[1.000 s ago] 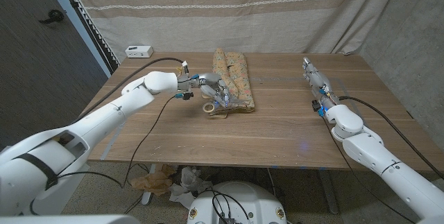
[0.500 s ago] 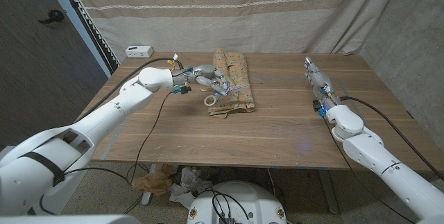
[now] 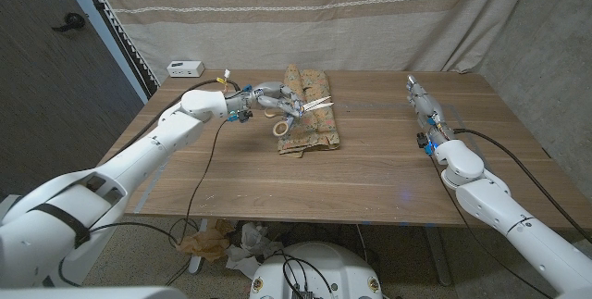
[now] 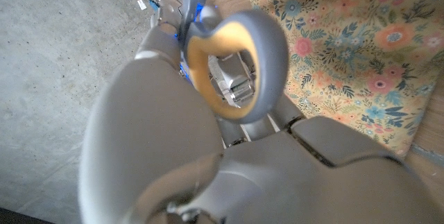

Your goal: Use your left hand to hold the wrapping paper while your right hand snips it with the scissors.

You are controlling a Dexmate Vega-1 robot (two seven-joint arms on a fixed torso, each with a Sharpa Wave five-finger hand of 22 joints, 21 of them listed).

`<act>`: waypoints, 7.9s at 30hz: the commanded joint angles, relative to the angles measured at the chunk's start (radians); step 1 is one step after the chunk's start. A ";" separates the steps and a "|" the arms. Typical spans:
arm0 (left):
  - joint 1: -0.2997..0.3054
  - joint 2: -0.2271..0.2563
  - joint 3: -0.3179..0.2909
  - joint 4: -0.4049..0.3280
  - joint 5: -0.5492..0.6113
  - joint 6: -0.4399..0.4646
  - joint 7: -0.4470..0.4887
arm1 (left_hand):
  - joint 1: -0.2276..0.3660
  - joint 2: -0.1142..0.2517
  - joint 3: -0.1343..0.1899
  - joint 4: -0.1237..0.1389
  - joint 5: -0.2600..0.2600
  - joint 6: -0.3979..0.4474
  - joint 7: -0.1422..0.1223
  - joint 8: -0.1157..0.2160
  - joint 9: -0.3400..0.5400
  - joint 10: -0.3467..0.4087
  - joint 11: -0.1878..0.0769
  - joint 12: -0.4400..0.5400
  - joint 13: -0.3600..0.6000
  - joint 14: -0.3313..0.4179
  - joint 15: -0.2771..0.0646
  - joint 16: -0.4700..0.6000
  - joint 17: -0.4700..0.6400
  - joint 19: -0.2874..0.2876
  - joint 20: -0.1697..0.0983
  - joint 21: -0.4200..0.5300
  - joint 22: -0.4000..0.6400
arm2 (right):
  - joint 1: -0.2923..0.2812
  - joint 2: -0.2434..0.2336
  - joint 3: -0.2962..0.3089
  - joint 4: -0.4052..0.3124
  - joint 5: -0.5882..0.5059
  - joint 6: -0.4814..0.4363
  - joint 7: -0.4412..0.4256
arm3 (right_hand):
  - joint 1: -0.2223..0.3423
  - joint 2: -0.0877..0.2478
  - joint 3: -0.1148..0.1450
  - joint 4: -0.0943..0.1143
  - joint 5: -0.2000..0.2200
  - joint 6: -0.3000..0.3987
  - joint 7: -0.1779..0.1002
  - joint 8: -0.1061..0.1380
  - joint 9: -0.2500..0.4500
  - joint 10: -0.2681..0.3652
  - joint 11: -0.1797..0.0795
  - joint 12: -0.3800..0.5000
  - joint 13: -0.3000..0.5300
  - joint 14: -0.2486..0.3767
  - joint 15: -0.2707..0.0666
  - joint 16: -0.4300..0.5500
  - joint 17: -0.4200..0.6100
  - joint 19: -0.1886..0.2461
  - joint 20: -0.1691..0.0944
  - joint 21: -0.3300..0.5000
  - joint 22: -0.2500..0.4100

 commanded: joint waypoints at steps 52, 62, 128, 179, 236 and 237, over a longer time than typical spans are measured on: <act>0.096 -0.167 -0.176 0.055 -0.371 0.165 0.021 | -0.136 -0.053 0.313 0.055 0.053 -0.110 -0.004 0.055 0.074 0.135 -0.038 -0.055 -0.092 -0.018 -0.041 -0.113 -0.115 -0.041 -0.017 -0.401 -0.075 | 0.049 0.006 -0.019 0.055 0.018 0.005 0.051 | 0.013 0.009 -0.005 -0.008 0.007 -0.007 0.001 0.004 0.005 -0.001 0.003 0.011 0.002 0.013 0.009 0.010 0.003 0.022 0.028 0.002 0.005; 0.093 -0.192 -0.180 0.061 -0.383 0.143 0.029 | -0.134 -0.049 0.318 0.051 0.051 -0.111 0.003 0.057 0.076 0.131 -0.038 -0.056 -0.092 -0.023 -0.041 -0.115 -0.119 -0.040 -0.020 -0.402 -0.072 | 0.055 0.006 -0.021 0.070 0.027 0.017 0.076 | 0.014 0.010 -0.005 -0.009 0.007 -0.008 0.000 0.004 0.005 0.002 0.009 0.013 0.002 0.015 0.014 0.011 0.004 0.022 0.027 0.001 0.005; 0.144 -0.352 -0.222 0.084 -0.550 0.222 0.054 | -0.050 -0.017 0.245 0.010 0.013 -0.097 0.093 0.102 0.083 0.096 -0.021 0.000 -0.098 0.022 -0.042 -0.107 -0.258 -0.390 -0.110 -0.670 -0.091 | 0.034 -0.005 0.000 0.106 0.066 0.037 0.102 | 0.015 0.014 -0.008 -0.009 0.005 -0.006 0.001 0.007 0.005 -0.010 0.000 0.012 0.004 0.017 0.010 0.010 0.006 0.026 0.025 0.000 0.007; -0.074 -0.522 -0.275 0.466 -0.512 0.054 -0.090 | -0.034 -0.002 0.216 0.018 0.018 -0.114 0.087 0.112 0.097 0.078 -0.019 0.008 -0.119 -0.004 -0.042 -0.115 -0.272 -0.427 -0.111 -0.723 -0.091 | 0.012 -0.037 0.017 0.012 0.214 0.006 0.269 | 0.016 0.026 -0.013 -0.012 -0.007 0.132 -0.011 0.051 0.010 0.131 0.034 0.076 0.019 0.140 0.025 0.043 0.021 0.169 0.141 0.043 0.015; -0.295 -0.712 -0.352 0.870 -0.422 0.021 -0.230 | -0.025 0.010 0.193 0.024 0.034 -0.133 0.079 0.127 0.121 0.064 -0.018 0.018 -0.131 -0.029 -0.043 -0.119 -0.284 -0.420 -0.108 -0.756 -0.090 | -0.006 -0.044 0.044 0.036 0.479 -0.045 0.671 | 0.149 0.055 0.044 -0.104 -0.098 0.411 0.019 0.010 0.016 0.808 -0.091 0.712 0.488 0.963 -0.202 0.599 0.430 0.751 -0.137 0.484 0.291; -0.296 -0.715 -0.355 0.871 -0.419 0.024 -0.228 | -0.025 0.010 0.192 0.023 0.035 -0.132 0.079 0.127 0.122 0.064 -0.018 0.020 -0.130 -0.028 -0.043 -0.118 -0.284 -0.419 -0.108 -0.757 -0.090 | -0.005 -0.044 0.043 0.039 0.474 -0.040 0.676 | 0.150 0.055 0.045 -0.105 -0.099 0.407 0.018 0.008 0.016 0.813 -0.089 0.716 0.492 0.970 -0.202 0.609 0.438 0.751 -0.141 0.489 0.297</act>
